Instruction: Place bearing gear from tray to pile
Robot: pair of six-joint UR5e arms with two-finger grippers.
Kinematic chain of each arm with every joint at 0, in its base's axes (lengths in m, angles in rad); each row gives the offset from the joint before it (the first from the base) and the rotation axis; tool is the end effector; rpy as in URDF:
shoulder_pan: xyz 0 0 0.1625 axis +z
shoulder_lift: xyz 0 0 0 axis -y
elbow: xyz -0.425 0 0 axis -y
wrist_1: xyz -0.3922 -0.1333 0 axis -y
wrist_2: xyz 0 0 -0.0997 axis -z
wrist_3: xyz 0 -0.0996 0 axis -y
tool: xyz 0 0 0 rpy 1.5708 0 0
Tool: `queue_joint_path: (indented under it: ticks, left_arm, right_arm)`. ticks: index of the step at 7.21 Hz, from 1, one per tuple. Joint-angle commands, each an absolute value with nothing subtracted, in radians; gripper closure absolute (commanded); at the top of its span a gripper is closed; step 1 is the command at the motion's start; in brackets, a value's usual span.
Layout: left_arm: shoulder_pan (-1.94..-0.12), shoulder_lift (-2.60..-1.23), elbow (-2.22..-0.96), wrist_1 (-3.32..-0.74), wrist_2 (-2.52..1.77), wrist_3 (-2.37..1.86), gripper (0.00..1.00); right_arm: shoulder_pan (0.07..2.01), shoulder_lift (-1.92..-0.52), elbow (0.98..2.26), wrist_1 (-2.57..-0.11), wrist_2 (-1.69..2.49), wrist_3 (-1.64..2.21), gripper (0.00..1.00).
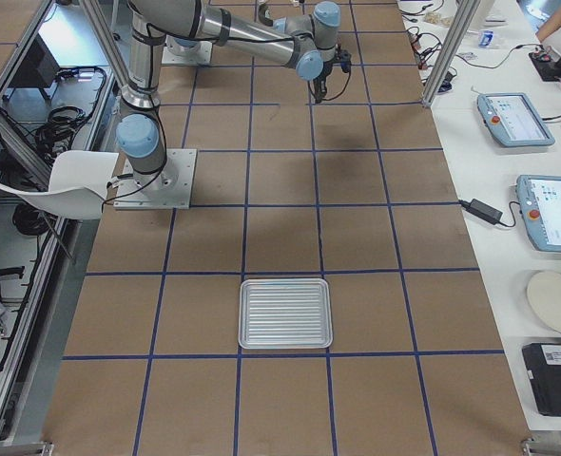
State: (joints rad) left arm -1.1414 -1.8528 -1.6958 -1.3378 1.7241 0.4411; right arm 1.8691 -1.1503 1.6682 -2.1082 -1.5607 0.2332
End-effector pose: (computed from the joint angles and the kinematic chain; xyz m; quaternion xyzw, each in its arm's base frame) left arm 0.1256 -0.5579 0.3012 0.0125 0.9932 0.1107 0.0326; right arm 0.3094 -0.5492 0.2587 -0.0326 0.9994 -0.0081 0.0074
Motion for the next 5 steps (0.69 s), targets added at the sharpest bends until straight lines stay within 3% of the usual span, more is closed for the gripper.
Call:
queue_joint_path:
  ticks: [1, 3, 4, 5]
  left_arm:
    - [-1.025, -1.873, -1.748, -1.251, 1.723, 0.573, 1.0]
    - [-0.971, -1.881, -1.866, -1.067, 1.721, 0.633, 1.0]
    - [-0.968, -1.882, -1.918, -1.013, 1.72, 0.634, 1.0]
    - [-0.968, -1.885, -1.937, -1.005, 1.72, 0.634, 1.0]
  right_arm:
    - [1.975, -1.065, 1.76, -2.318, -1.559, 0.451, 0.78]
    - [1.977, -1.055, 1.778, -2.379, -1.554, 0.446, 0.7]
    - [1.976, -1.055, 1.776, -2.381, -1.555, 0.43, 0.45]
    - [1.974, -1.058, 1.76, -2.378, -1.549, 0.39, 0.27]
